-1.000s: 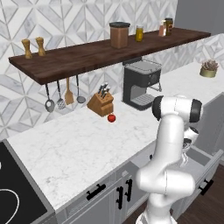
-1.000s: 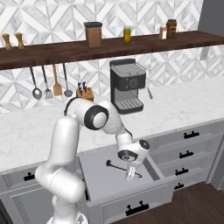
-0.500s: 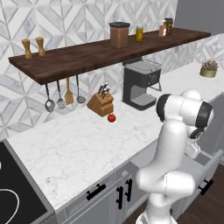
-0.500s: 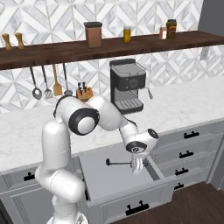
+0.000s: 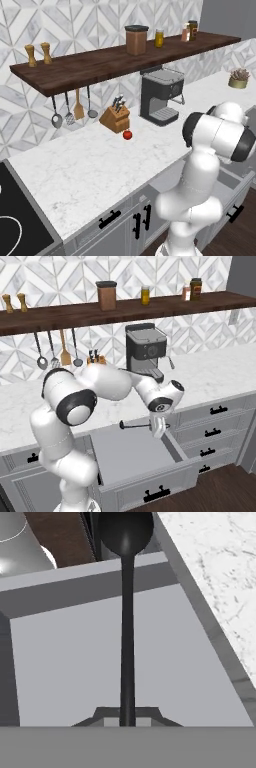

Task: Pick the ladle from the drawer and place it on the counter.

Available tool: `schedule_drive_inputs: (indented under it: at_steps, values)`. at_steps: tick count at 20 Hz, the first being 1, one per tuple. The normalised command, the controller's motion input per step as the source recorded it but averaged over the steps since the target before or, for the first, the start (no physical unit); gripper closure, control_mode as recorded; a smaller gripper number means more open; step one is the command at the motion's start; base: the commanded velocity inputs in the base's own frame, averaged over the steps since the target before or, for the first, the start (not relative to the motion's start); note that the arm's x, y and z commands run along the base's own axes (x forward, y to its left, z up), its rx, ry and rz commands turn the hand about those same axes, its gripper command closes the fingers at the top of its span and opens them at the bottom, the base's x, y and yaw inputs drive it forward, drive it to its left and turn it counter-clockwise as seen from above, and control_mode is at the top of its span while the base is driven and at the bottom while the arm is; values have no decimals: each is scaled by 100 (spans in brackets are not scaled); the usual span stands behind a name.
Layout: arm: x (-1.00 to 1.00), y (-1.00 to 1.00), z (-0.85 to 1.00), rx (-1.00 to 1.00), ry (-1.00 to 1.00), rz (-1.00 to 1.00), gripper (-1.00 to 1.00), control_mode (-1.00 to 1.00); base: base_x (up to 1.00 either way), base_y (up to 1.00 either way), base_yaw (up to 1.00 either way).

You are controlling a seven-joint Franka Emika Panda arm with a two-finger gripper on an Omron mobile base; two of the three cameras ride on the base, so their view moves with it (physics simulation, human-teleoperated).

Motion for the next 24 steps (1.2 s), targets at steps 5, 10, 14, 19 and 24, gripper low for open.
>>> schedule_drive_inputs:
  at_steps: [5,10,14,19,24]
  values:
    - [6,7,97,2,0,12,100,-100,0,0,0]
    - [66,39,18,3,-2,10,100,-100,0,0,0]
    - [81,48,-8,4,-2,6,100,-100,0,0,0]
    - [68,38,-26,1,-1,4,100,-100,0,0,0]
    - [52,14,-51,0,-7,7,100,-100,0,0,0]
